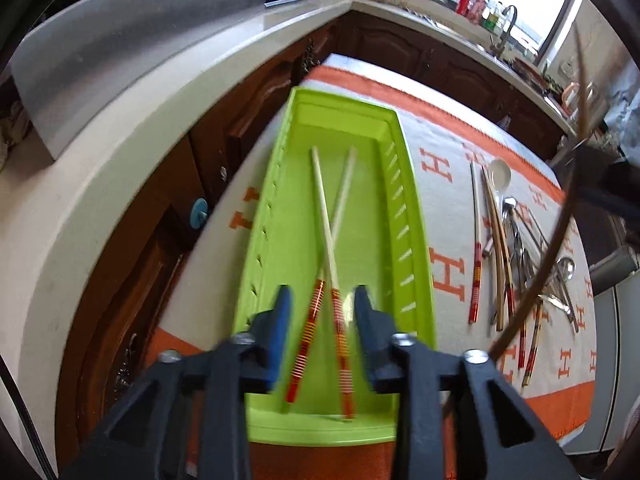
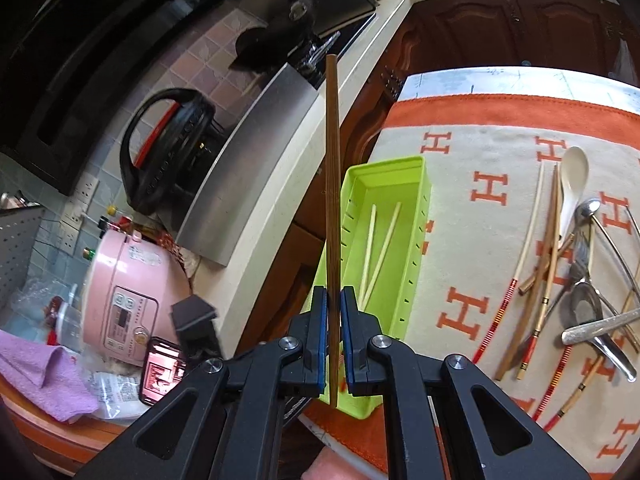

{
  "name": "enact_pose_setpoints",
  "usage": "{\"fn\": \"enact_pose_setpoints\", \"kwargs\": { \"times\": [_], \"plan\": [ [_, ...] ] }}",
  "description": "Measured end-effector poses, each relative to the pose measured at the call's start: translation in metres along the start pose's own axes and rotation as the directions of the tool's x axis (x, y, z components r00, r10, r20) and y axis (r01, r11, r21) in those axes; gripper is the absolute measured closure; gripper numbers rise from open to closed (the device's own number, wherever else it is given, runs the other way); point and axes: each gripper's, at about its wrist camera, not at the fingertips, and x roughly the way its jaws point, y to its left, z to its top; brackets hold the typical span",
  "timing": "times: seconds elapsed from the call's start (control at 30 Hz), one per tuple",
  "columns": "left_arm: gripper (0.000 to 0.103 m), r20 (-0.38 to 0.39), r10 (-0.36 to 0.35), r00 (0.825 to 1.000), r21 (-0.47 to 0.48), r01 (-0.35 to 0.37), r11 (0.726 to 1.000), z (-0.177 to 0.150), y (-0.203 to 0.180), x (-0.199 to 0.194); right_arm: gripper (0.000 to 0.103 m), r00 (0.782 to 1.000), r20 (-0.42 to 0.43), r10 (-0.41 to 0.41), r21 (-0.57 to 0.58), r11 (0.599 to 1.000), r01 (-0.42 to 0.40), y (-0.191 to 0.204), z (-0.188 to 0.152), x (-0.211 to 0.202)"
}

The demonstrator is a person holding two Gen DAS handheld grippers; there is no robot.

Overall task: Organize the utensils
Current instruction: 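Carry the red-striped chopsticks into the green tray and open the left tool, then lower the brown chopstick into the green tray and open the right tool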

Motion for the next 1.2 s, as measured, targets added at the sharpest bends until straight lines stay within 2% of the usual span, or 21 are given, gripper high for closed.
{"fn": "enact_pose_setpoints", "kwargs": {
  "times": [0.03, 0.17, 0.23, 0.4, 0.5, 0.83, 0.87, 0.97, 1.0, 1.2],
  "plan": [
    [0.047, 0.022, 0.005, 1.0, -0.008, -0.005, 1.0, 0.001, 0.002, -0.004, 0.096, 1.0, -0.012, -0.013, -0.003, 1.0, 0.013, -0.002, 0.001, 0.01],
    [0.035, 0.095, 0.007, 0.995, -0.025, -0.005, 1.0, 0.007, 0.008, -0.023, 0.096, 0.997, -0.057, -0.051, -0.007, 0.999, 0.05, -0.009, 0.001, 0.041],
    [0.024, 0.116, 0.04, 0.992, -0.028, -0.037, 0.999, 0.009, 0.009, -0.03, 0.096, 0.995, -0.076, -0.065, -0.005, 0.998, 0.064, -0.014, 0.0, 0.054],
    [0.016, 0.154, 0.127, 0.98, -0.024, -0.125, 0.992, 0.015, 0.011, -0.042, 0.096, 0.989, -0.111, -0.102, -0.016, 0.995, 0.101, -0.018, -0.001, 0.082],
    [0.016, 0.162, 0.159, 0.974, -0.029, -0.156, 0.987, 0.016, 0.014, -0.044, 0.096, 0.983, -0.129, -0.129, -0.024, 0.992, 0.127, -0.02, 0.001, 0.096],
    [0.016, 0.174, 0.16, 0.972, -0.054, -0.153, 0.987, 0.018, 0.021, -0.043, 0.095, 0.961, -0.182, -0.208, -0.048, 0.978, 0.202, -0.024, 0.0, 0.126],
    [0.016, 0.173, 0.16, 0.972, -0.057, -0.152, 0.987, 0.018, 0.022, -0.044, 0.092, 0.959, -0.186, -0.215, -0.044, 0.977, 0.21, -0.026, -0.001, 0.127],
    [0.016, 0.17, 0.17, 0.971, -0.065, -0.161, 0.985, 0.02, 0.024, -0.043, 0.074, 0.96, -0.171, -0.222, -0.014, 0.975, 0.223, -0.031, -0.003, 0.125],
    [0.016, 0.167, 0.172, 0.971, -0.069, -0.163, 0.984, 0.02, 0.024, -0.042, 0.071, 0.96, -0.164, -0.225, -0.011, 0.974, 0.227, -0.032, -0.005, 0.124],
    [0.016, 0.146, 0.177, 0.973, -0.086, -0.165, 0.982, 0.02, 0.027, -0.038, 0.07, 0.967, -0.133, -0.218, 0.002, 0.975, 0.221, -0.032, -0.014, 0.108]
  ]
}}
